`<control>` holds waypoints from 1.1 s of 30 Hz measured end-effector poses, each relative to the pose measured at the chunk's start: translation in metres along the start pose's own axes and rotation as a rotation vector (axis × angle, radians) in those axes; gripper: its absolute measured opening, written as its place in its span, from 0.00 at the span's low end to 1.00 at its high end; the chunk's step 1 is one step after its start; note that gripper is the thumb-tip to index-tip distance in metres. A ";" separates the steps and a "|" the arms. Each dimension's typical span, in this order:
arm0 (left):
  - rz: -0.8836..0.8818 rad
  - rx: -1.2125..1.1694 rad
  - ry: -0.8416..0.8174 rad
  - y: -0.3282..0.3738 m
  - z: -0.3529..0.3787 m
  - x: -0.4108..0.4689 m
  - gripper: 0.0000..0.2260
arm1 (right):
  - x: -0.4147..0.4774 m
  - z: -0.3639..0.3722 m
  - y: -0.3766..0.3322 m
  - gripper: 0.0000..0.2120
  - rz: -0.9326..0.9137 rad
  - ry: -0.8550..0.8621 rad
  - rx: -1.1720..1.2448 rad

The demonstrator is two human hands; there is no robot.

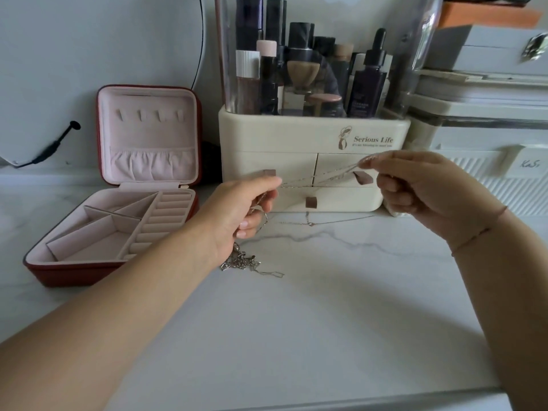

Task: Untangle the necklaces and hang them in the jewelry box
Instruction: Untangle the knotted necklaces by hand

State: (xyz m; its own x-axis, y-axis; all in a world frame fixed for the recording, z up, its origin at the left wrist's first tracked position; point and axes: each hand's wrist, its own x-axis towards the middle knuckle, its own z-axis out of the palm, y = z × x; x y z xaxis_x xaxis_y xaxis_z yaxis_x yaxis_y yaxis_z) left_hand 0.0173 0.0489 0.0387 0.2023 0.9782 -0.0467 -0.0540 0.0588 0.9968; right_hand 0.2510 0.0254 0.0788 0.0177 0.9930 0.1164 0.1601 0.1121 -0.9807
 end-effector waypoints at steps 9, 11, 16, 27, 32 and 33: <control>0.061 0.129 0.023 -0.001 0.001 -0.003 0.09 | 0.003 0.000 -0.005 0.08 -0.081 -0.038 0.418; 0.068 0.162 0.011 -0.001 0.002 -0.004 0.09 | 0.003 0.000 -0.004 0.08 -0.114 -0.032 0.393; 0.088 0.279 0.016 -0.001 0.005 -0.007 0.12 | 0.003 0.000 -0.003 0.08 -0.091 -0.122 0.335; 0.194 0.360 -0.168 -0.006 0.016 -0.009 0.07 | -0.002 0.016 0.003 0.15 0.042 -0.588 0.431; 0.187 0.074 -0.369 -0.002 0.017 -0.012 0.14 | -0.004 0.023 0.005 0.16 0.075 -0.658 0.401; 0.184 0.056 -0.364 -0.001 0.018 -0.013 0.12 | -0.005 0.025 0.005 0.16 0.075 -0.650 0.379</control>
State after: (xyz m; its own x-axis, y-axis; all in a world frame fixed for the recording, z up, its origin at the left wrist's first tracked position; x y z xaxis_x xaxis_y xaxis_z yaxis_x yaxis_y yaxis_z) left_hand 0.0326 0.0323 0.0391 0.5275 0.8364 0.1489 -0.0708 -0.1314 0.9888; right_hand 0.2272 0.0218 0.0696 -0.5894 0.8065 0.0458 -0.1707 -0.0689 -0.9829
